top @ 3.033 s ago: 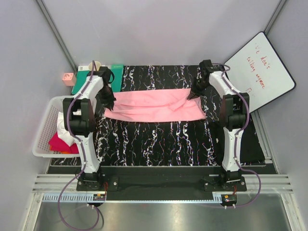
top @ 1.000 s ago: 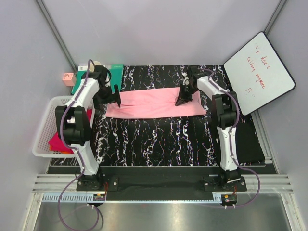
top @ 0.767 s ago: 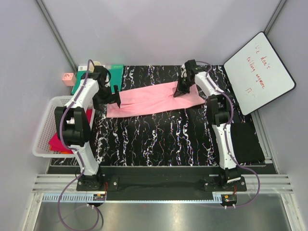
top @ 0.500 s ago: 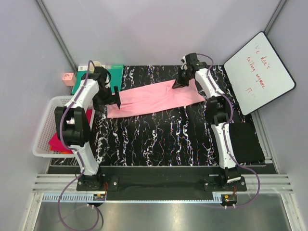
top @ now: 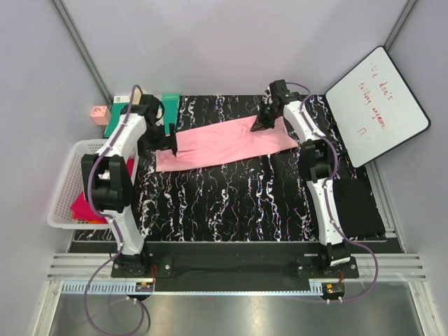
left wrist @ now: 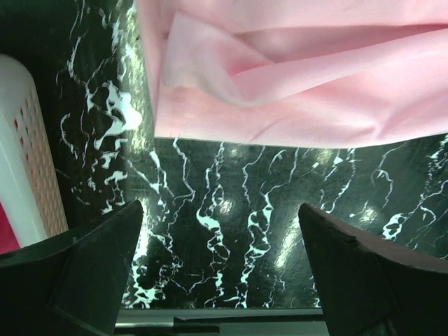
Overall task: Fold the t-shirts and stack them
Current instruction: Rotate the tshirt 90 degrees
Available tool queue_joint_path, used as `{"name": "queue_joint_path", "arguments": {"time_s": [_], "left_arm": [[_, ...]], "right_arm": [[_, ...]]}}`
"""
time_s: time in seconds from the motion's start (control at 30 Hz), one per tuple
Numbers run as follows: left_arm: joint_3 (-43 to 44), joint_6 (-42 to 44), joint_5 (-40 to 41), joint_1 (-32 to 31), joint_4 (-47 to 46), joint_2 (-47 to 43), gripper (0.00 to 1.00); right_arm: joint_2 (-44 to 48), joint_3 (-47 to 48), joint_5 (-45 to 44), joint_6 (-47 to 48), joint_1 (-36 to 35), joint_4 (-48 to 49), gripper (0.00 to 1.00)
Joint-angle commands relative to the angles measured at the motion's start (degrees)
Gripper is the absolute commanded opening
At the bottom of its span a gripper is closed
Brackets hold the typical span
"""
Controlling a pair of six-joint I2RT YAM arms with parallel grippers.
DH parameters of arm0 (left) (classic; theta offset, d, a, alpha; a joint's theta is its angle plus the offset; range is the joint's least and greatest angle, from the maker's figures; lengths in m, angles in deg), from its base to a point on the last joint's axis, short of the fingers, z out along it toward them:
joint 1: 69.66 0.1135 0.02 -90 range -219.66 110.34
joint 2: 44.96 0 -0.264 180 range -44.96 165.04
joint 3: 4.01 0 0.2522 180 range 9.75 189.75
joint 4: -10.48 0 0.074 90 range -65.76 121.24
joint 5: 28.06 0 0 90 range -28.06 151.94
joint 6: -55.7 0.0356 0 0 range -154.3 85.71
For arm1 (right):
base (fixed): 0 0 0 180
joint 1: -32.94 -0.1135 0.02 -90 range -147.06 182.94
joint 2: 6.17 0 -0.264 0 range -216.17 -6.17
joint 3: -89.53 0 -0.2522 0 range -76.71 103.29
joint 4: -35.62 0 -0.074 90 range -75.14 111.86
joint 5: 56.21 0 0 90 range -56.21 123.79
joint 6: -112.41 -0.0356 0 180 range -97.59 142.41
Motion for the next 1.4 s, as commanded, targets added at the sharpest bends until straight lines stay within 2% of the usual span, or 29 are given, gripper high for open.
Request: {"name": "queue_joint_path", "arguments": {"time_s": [0.0, 0.17, 0.2, 0.27, 0.3, 0.33, 0.37, 0.5, 0.63, 0.8, 1.17, 1.37], "left_arm": [[8.27, 2.37, 4.04, -3.59, -2.48, 3.96, 0.99], [18.39, 1.94, 7.48, -8.25, -1.17, 12.76, 0.99], [21.36, 1.58, 8.10, -8.51, -0.99, 15.30, 0.97], [24.02, 0.70, 8.54, -8.96, -0.64, 18.81, 0.83], [26.29, 0.35, 9.85, -8.96, -0.64, 19.88, 0.36], [27.53, -0.17, 11.08, -8.96, 0.06, 21.11, 0.13], [28.76, -0.27, 12.49, -8.96, 0.76, 23.30, 0.00], [32.55, -0.27, 20.49, -8.43, 2.08, 26.74, 0.00], [34.31, -1.84, 20.24, -6.41, 3.49, 29.64, 0.00], [35.28, -1.94, 20.06, -5.00, 6.21, 32.72, 0.00], [26.94, -0.35, 13.13, -5.35, 12.01, 33.52, 0.00], [17.54, 0.88, 4.79, -9.47, 13.42, 28.16, 0.00]], "right_arm": [[14.42, -7.43, -3.24, 2.42, 0.40, 0.81, 0.00], [20.07, -19.20, -7.02, 4.09, 0.66, 0.55, 0.00], [21.55, -20.53, -7.55, 4.27, 0.66, 0.55, 0.00], [22.62, -24.22, -7.90, 4.62, 0.66, 0.63, 0.00], [23.84, -25.37, -8.17, 4.80, 0.66, 0.46, 0.00], [24.29, -27.64, -8.26, 4.80, 0.75, 0.46, 0.00], [24.73, -28.71, -8.34, 5.15, 0.66, 0.37, 0.00], [26.14, -34.07, -8.87, 5.59, 0.66, 0.02, 0.00], [24.91, -36.63, -8.96, 5.77, 0.66, 0.02, 0.00], [20.78, -33.04, -8.43, 5.24, 0.66, -0.07, 0.00], [6.21, -14.41, -10.80, 6.64, 0.66, -4.90, 0.00], [-2.77, 2.20, -10.72, 5.94, 0.75, -8.86, 0.00]]}}
